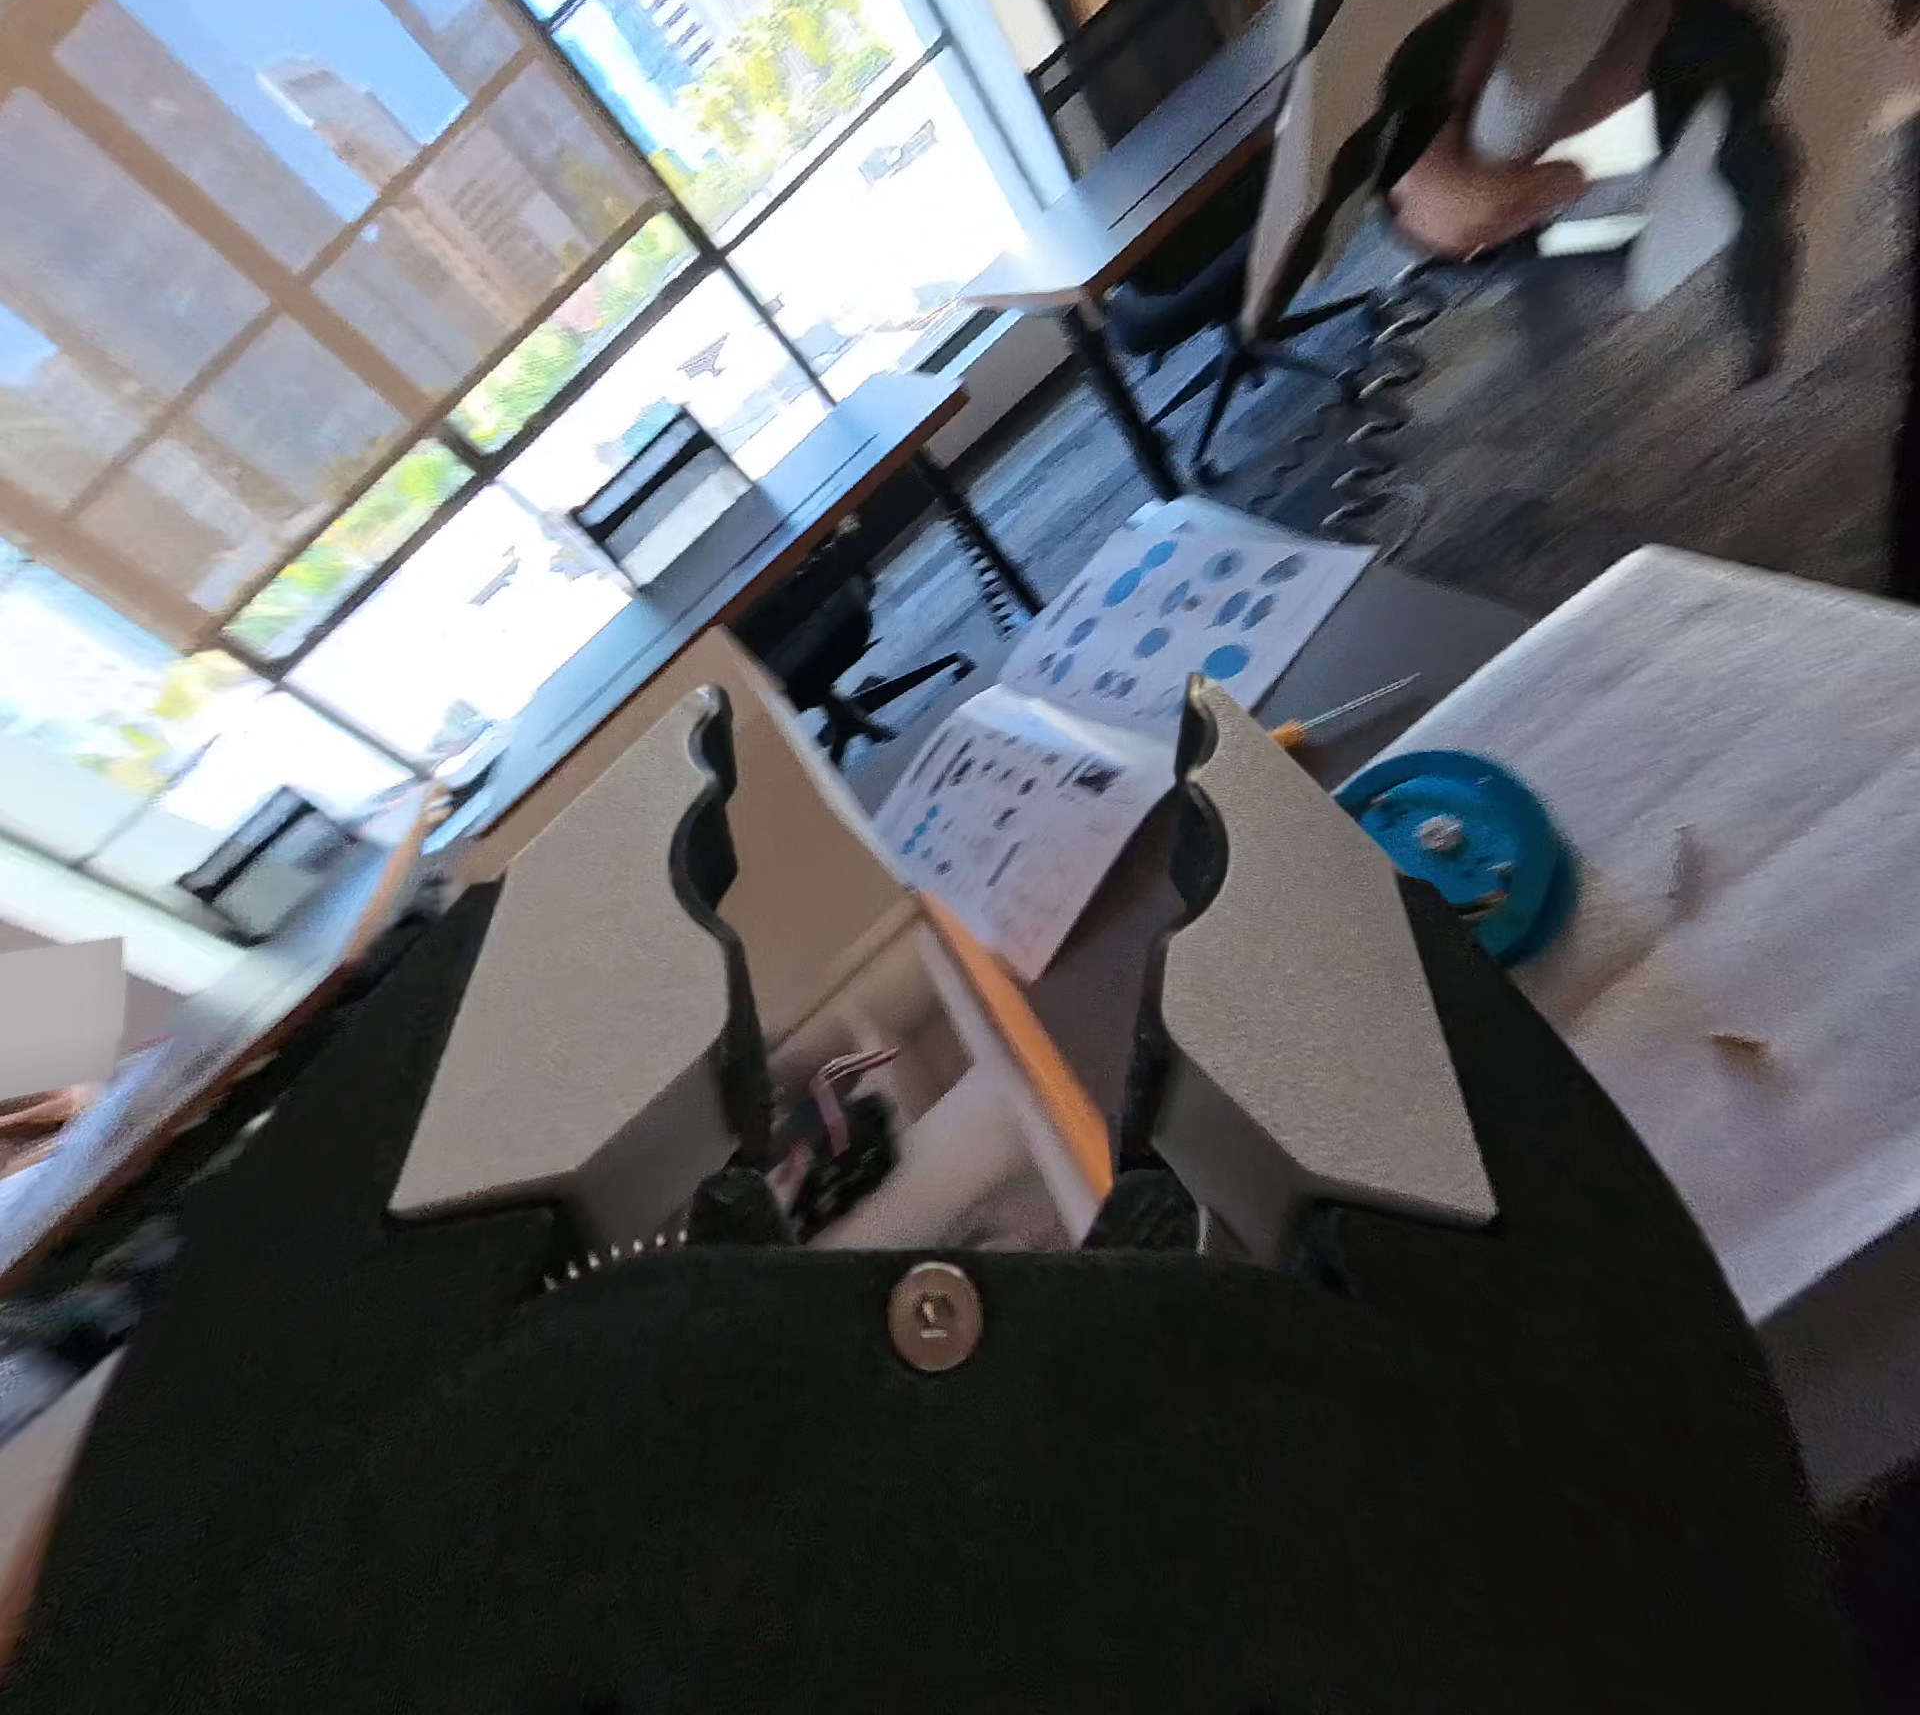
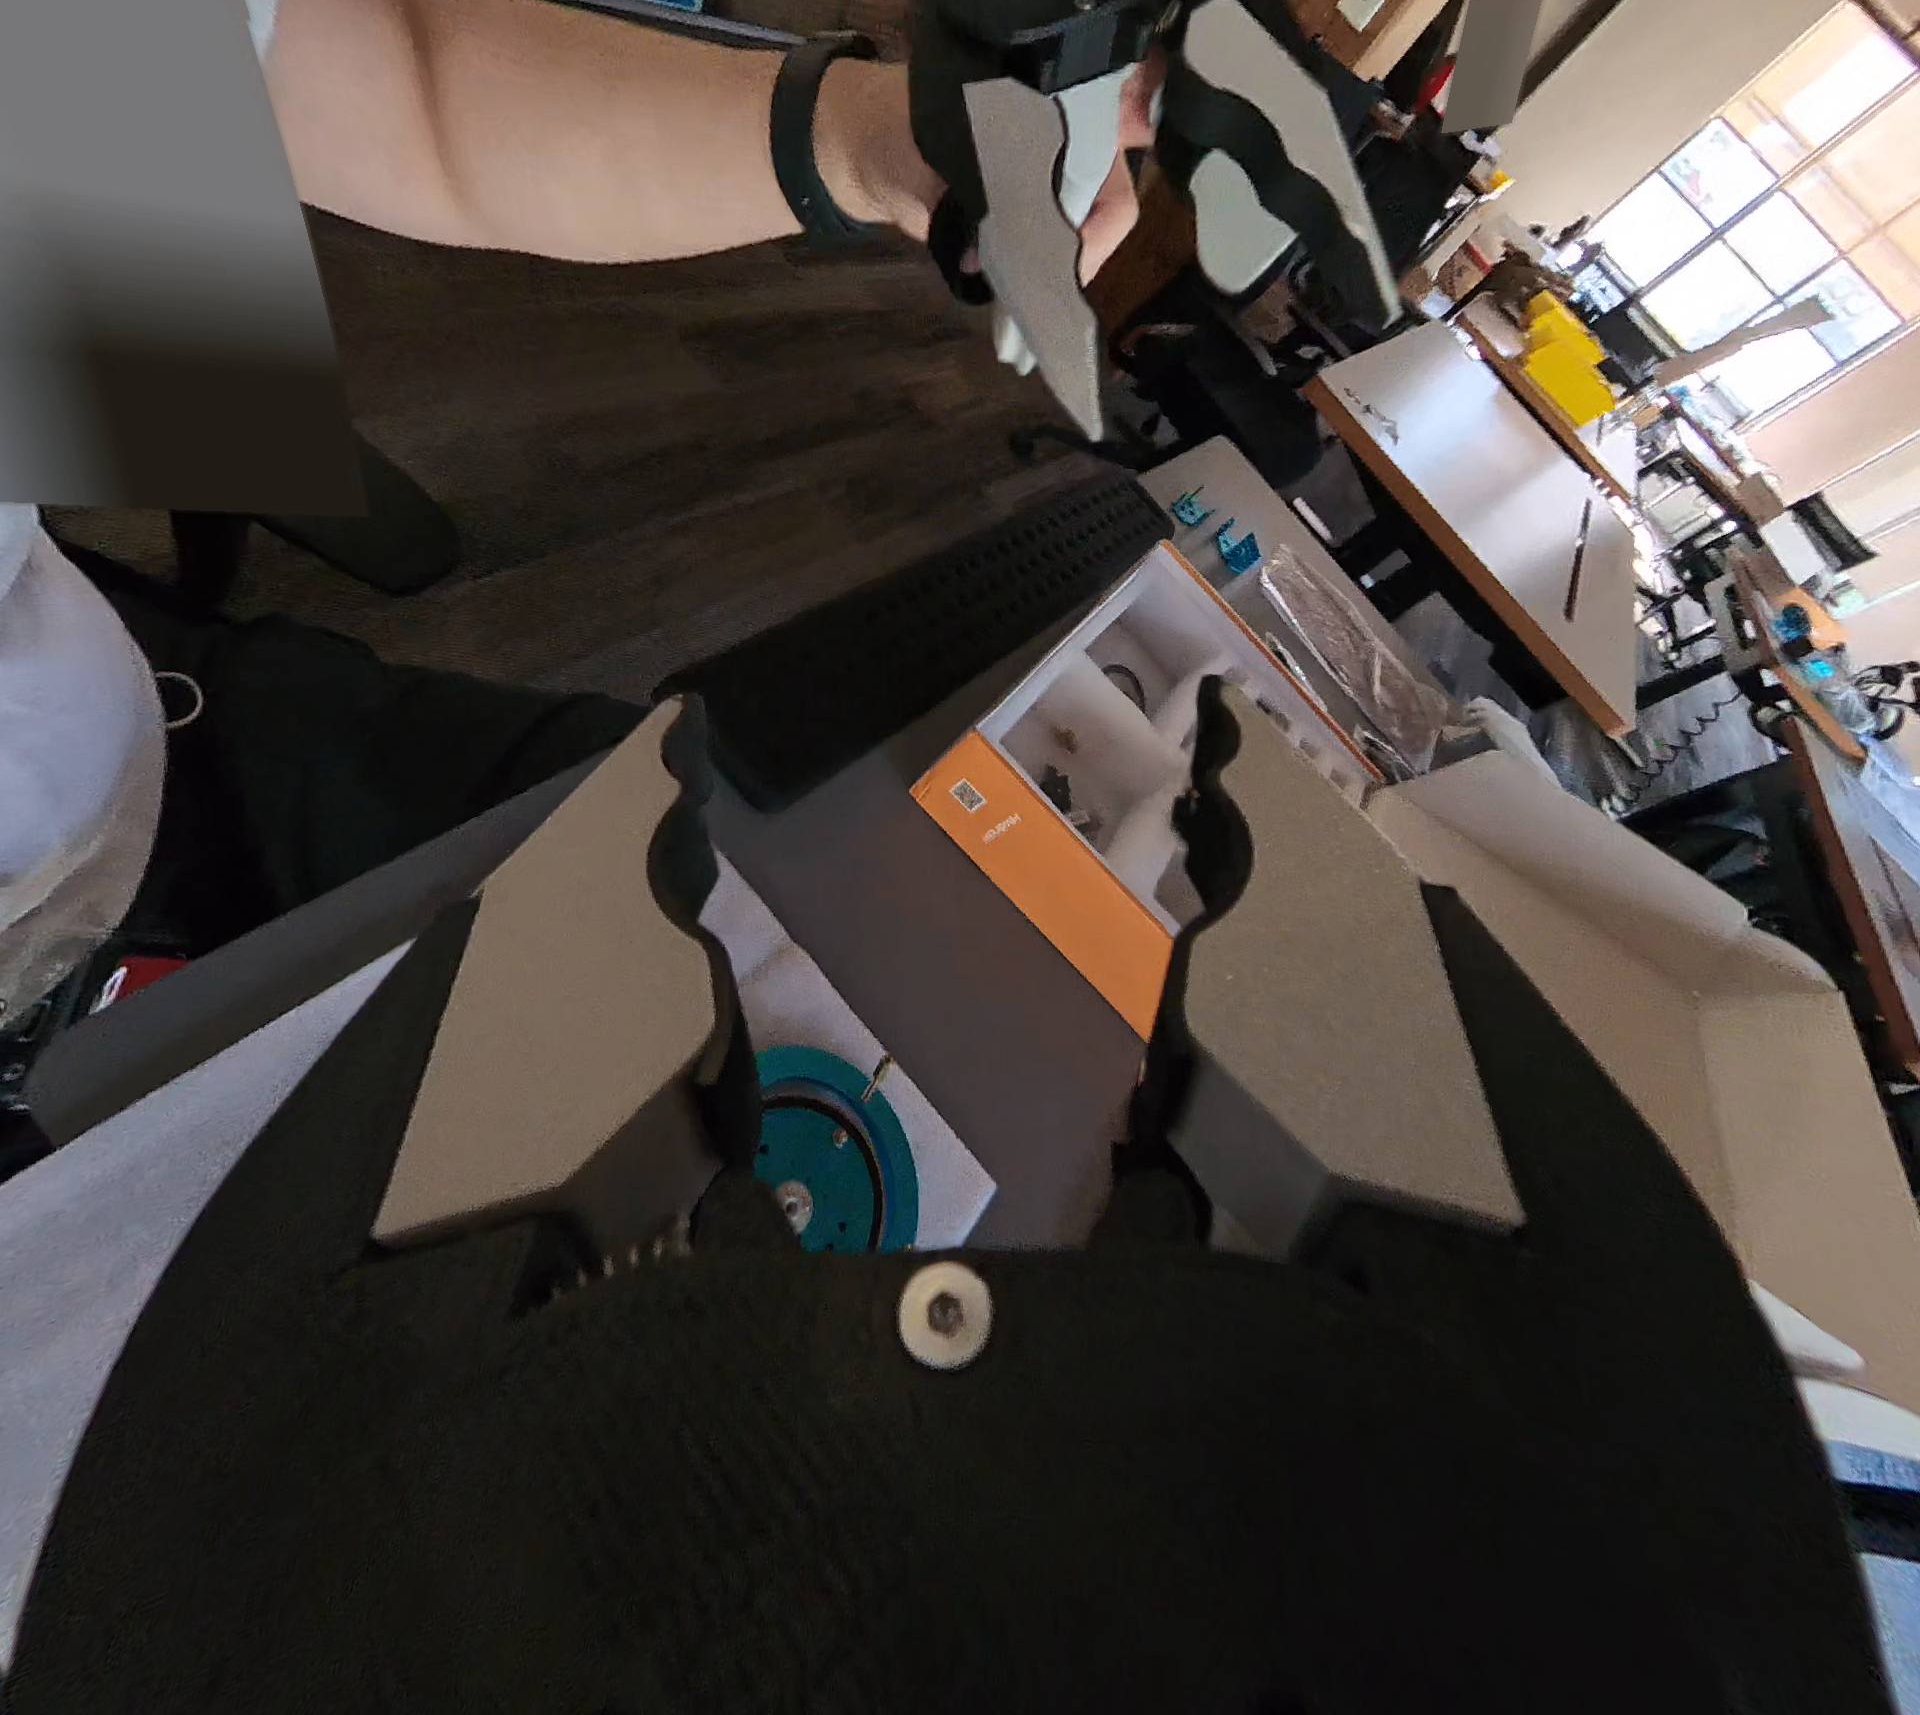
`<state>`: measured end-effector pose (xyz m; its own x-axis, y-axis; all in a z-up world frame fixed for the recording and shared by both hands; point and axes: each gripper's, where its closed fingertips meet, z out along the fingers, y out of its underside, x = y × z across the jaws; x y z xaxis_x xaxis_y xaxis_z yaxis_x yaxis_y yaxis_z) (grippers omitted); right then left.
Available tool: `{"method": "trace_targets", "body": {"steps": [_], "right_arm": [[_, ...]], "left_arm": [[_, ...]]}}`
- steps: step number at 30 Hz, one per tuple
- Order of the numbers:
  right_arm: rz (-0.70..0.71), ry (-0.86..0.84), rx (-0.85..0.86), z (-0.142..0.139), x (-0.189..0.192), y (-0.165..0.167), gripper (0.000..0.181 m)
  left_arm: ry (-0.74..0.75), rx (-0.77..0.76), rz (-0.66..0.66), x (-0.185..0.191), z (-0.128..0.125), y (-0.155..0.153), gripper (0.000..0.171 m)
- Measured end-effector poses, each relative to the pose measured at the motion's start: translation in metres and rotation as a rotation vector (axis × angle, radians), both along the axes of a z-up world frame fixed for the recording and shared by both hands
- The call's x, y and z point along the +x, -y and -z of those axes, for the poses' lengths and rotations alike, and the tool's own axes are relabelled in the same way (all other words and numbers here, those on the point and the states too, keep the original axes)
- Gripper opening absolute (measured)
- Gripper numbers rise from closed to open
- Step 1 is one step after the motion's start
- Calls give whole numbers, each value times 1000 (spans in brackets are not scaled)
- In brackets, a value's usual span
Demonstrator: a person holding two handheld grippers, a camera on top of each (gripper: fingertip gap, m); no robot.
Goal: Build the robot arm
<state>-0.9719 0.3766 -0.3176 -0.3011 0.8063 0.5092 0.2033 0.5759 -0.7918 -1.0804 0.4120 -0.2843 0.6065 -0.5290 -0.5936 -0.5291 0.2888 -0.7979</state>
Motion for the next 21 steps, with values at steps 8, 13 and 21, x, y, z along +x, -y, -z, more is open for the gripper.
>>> {"method": "trace_targets", "body": {"steps": [8, 13, 21], "right_arm": [[-21, 48, -54, 10, -7, 9, 98], [121, 31, -144, 66, 36, -32, 84], [189, 283, -491, 218, -19, -78, 96]], "left_arm": [[16, -7, 73, 40, 10, 7, 83], [144, -253, 80, -2, 91, 13, 82], [189, -488, -138, 55, 266, -62, 79]]}}
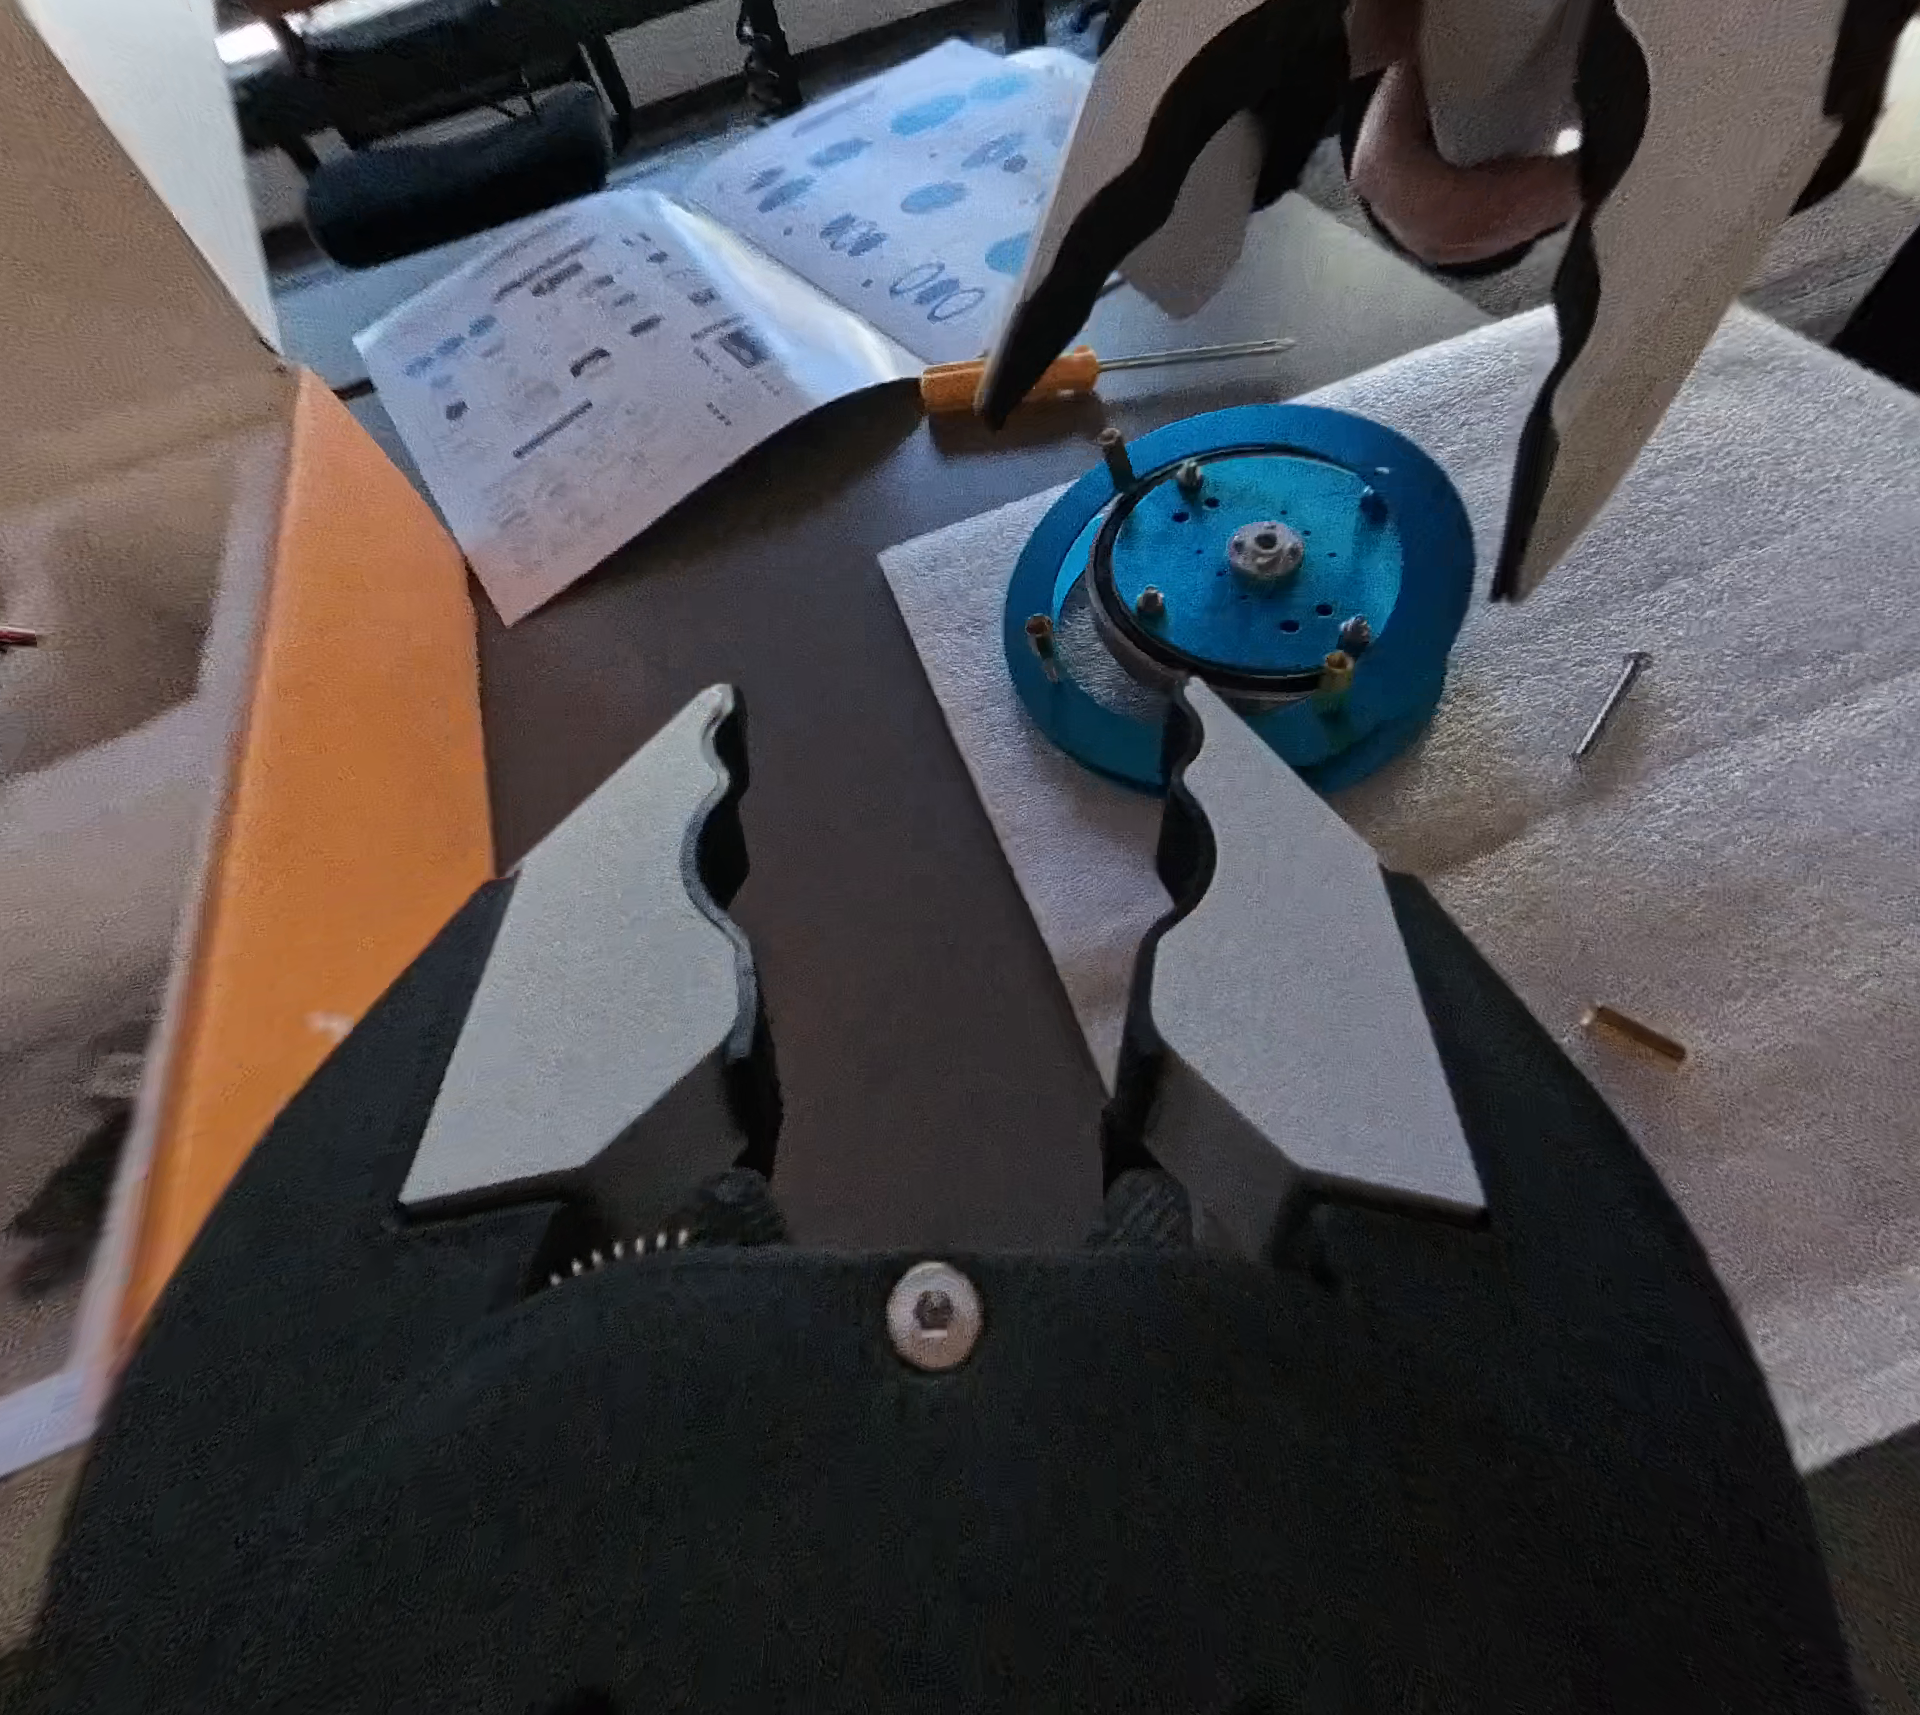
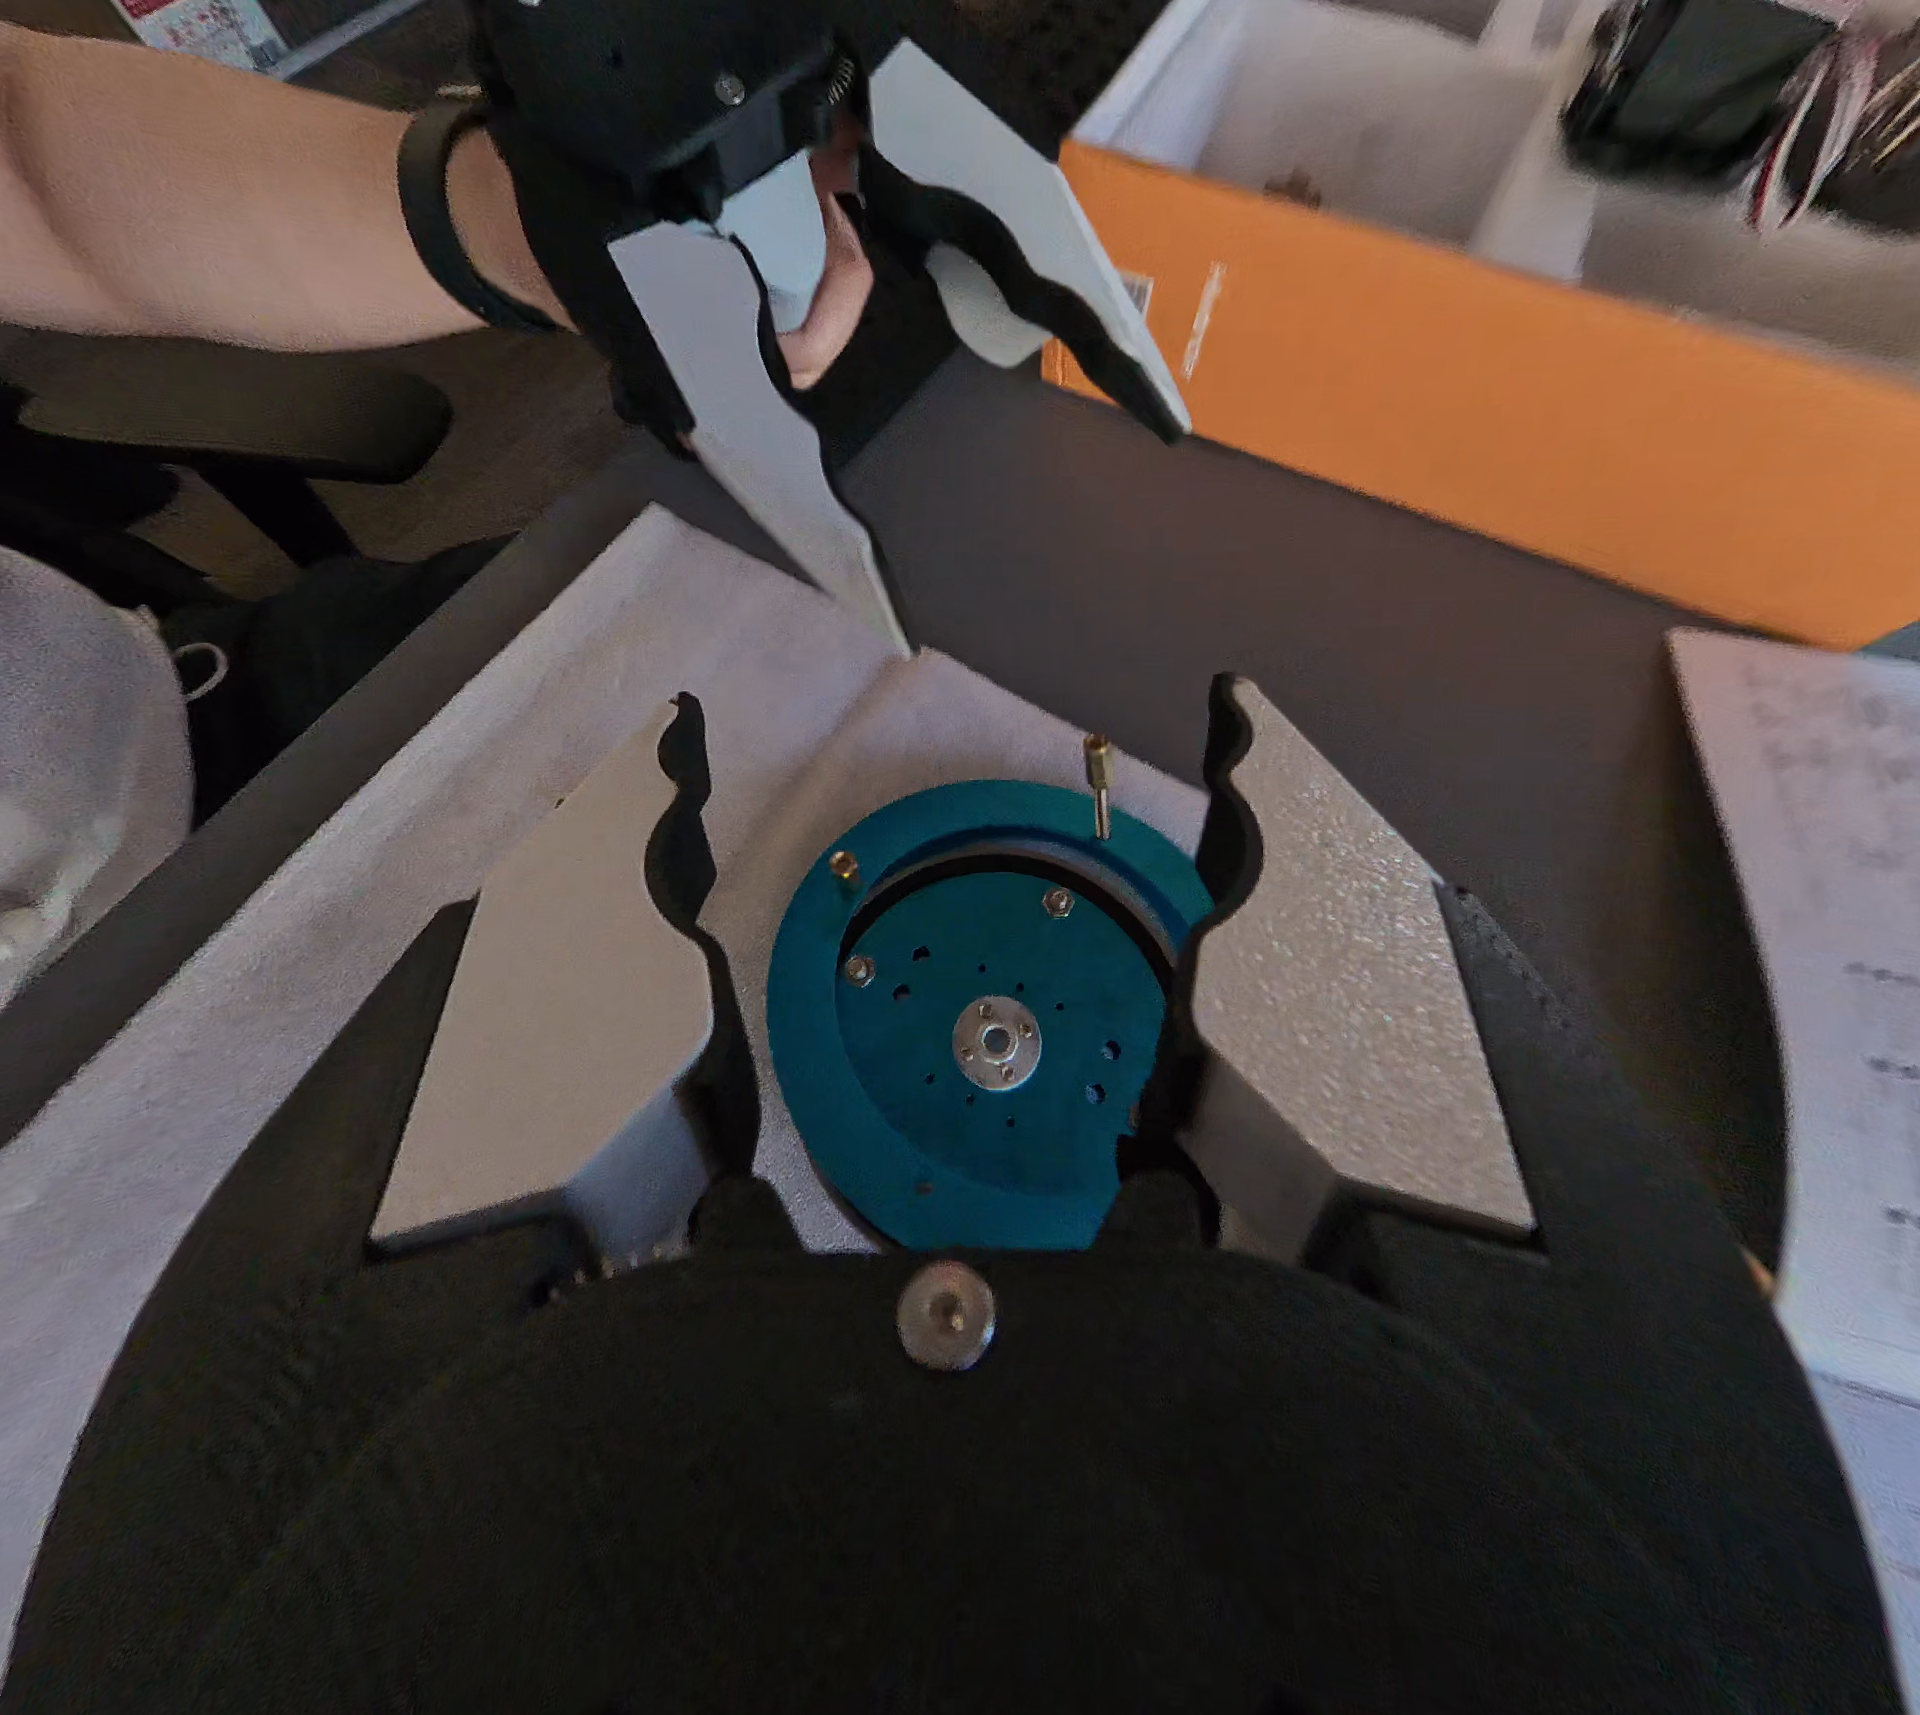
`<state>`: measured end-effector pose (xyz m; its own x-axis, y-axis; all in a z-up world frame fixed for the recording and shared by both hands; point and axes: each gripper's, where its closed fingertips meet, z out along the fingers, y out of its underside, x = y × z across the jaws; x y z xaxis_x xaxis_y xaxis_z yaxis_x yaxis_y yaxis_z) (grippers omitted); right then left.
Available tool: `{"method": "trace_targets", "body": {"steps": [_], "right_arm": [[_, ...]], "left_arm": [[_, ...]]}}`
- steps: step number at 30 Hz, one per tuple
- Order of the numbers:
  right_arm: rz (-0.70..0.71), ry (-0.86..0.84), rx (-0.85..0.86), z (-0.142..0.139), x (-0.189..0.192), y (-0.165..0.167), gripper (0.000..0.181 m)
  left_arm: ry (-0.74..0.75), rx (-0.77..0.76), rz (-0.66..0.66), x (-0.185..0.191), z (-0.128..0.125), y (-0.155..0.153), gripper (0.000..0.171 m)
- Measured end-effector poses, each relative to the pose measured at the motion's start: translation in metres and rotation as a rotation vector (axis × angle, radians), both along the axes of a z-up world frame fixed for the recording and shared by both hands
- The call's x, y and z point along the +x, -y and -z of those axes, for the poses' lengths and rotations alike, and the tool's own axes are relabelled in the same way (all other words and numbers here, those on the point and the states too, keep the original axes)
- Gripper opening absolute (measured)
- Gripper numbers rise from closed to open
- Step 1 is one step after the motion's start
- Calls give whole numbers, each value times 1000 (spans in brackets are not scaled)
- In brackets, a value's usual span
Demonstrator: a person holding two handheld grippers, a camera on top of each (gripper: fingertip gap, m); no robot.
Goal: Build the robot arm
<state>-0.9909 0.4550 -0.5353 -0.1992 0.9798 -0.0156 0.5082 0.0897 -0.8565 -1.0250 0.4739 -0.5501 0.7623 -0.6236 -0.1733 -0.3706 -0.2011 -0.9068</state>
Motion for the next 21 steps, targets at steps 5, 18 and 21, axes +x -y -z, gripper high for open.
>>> {"method": "trace_targets", "body": {"steps": [5, 18, 21], "right_arm": [[-15, 145, -44, 31, -9, -4, 95], [-59, 271, -53, 48, -3, 5, 85], [-47, 266, -47, 47, 3, 3, 85]], "left_arm": [[19, -23, -2, 13, 5, -19, 74], [-159, -85, -33, 13, 37, -40, 74], [-198, -85, -63, -2, 41, -39, 72]]}}
